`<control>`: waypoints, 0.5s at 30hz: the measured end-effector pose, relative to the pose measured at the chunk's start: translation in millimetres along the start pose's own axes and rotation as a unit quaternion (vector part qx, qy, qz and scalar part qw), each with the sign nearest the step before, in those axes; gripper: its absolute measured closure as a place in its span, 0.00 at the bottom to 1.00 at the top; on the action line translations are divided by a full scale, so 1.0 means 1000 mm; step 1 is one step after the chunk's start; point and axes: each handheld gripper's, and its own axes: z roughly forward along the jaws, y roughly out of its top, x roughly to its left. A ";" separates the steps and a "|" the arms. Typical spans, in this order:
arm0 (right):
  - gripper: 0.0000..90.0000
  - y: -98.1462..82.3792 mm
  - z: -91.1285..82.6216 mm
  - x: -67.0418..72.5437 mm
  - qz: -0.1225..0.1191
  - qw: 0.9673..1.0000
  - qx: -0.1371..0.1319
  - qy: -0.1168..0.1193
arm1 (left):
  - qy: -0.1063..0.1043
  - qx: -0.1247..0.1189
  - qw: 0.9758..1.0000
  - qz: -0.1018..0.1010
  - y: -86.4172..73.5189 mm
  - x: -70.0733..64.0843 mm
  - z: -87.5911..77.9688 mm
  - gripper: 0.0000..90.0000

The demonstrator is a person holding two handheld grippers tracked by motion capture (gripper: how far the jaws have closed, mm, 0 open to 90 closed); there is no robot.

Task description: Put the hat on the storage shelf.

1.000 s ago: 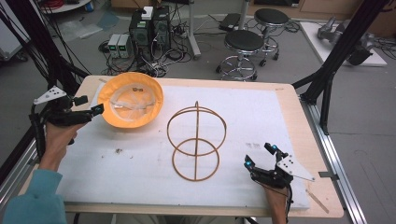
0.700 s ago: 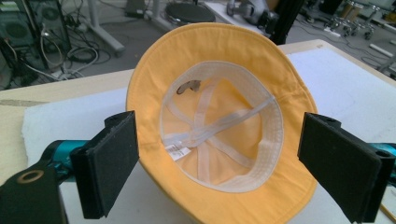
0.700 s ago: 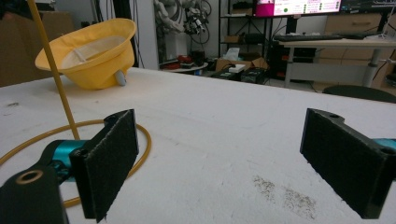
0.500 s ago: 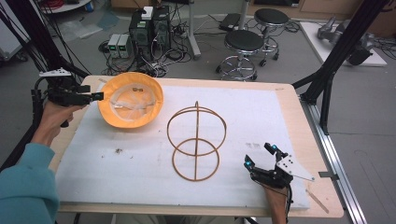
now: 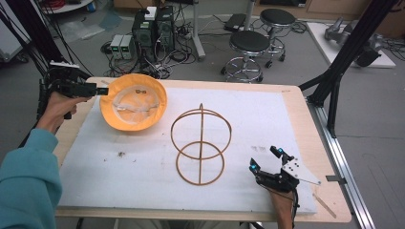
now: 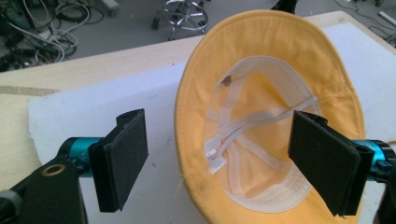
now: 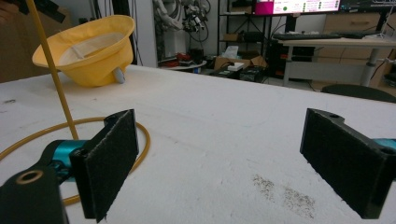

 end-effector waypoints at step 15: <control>0.12 0.000 0.001 0.001 0.002 1.000 0.004 -0.002 | -0.026 0.043 0.998 -0.039 -0.003 0.024 0.027 0.40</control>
